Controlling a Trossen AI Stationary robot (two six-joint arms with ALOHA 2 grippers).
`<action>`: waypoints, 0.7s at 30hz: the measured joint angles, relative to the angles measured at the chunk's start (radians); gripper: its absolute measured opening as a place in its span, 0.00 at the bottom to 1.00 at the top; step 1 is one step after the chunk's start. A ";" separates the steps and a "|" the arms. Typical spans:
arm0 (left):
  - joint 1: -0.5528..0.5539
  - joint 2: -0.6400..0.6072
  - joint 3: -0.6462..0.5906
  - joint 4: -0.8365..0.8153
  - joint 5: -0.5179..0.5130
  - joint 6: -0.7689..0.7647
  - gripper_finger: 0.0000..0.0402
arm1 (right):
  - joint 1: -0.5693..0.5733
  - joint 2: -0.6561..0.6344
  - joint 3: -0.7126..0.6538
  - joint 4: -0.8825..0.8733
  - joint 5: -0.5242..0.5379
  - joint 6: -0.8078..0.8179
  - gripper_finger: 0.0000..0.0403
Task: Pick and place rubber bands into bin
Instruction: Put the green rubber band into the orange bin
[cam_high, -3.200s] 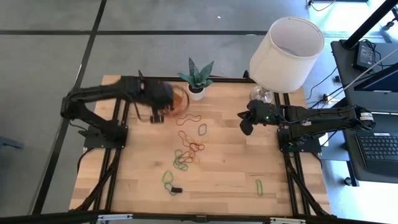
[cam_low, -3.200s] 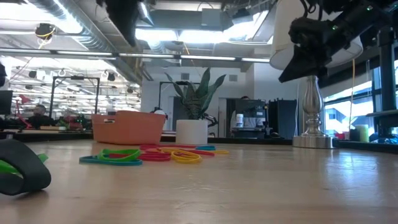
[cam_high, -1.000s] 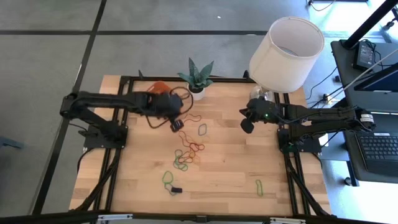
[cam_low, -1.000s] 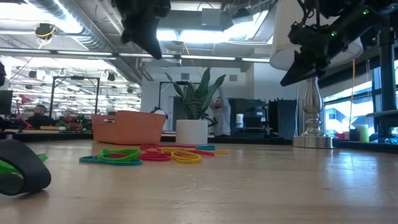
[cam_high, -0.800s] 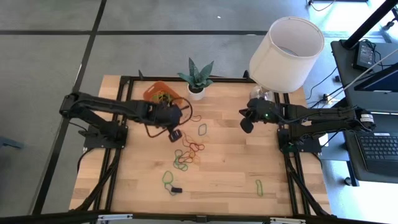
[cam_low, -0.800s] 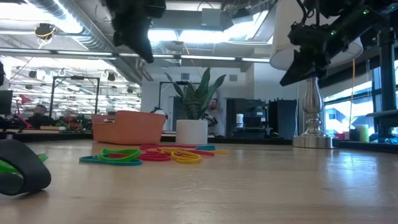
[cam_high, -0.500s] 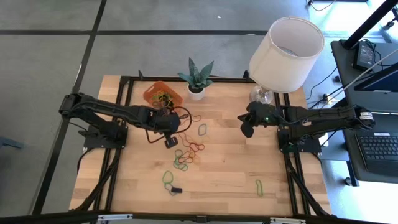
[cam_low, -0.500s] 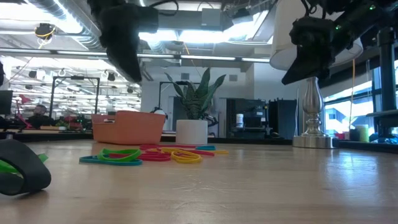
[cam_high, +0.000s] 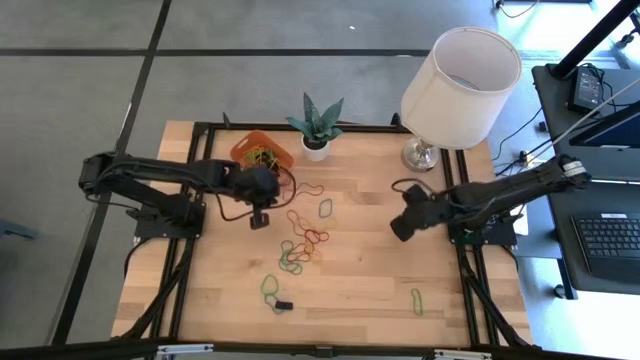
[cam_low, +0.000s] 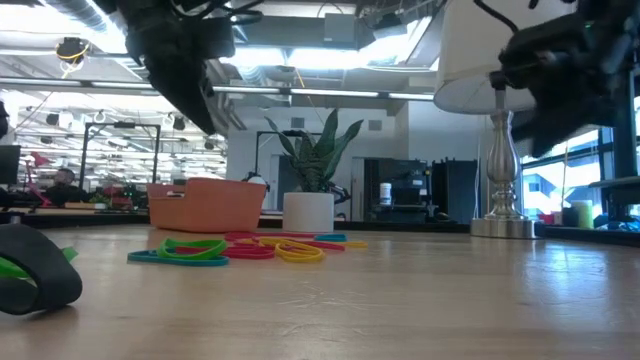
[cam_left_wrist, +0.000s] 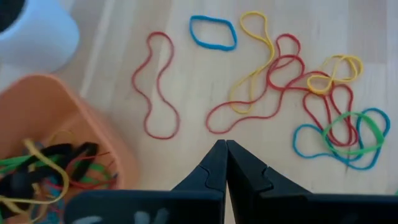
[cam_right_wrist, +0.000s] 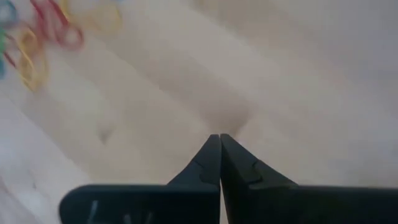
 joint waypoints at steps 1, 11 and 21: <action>0.018 -0.019 -0.008 -0.004 0.011 0.016 0.00 | 0.026 0.026 0.010 -0.015 -0.021 0.050 0.00; 0.127 -0.141 -0.044 -0.013 0.041 0.132 0.00 | 0.264 0.326 0.095 -0.038 -0.329 0.473 0.00; 0.173 -0.147 -0.044 -0.013 0.088 0.181 0.01 | 0.417 0.516 0.172 0.023 -0.489 0.712 0.08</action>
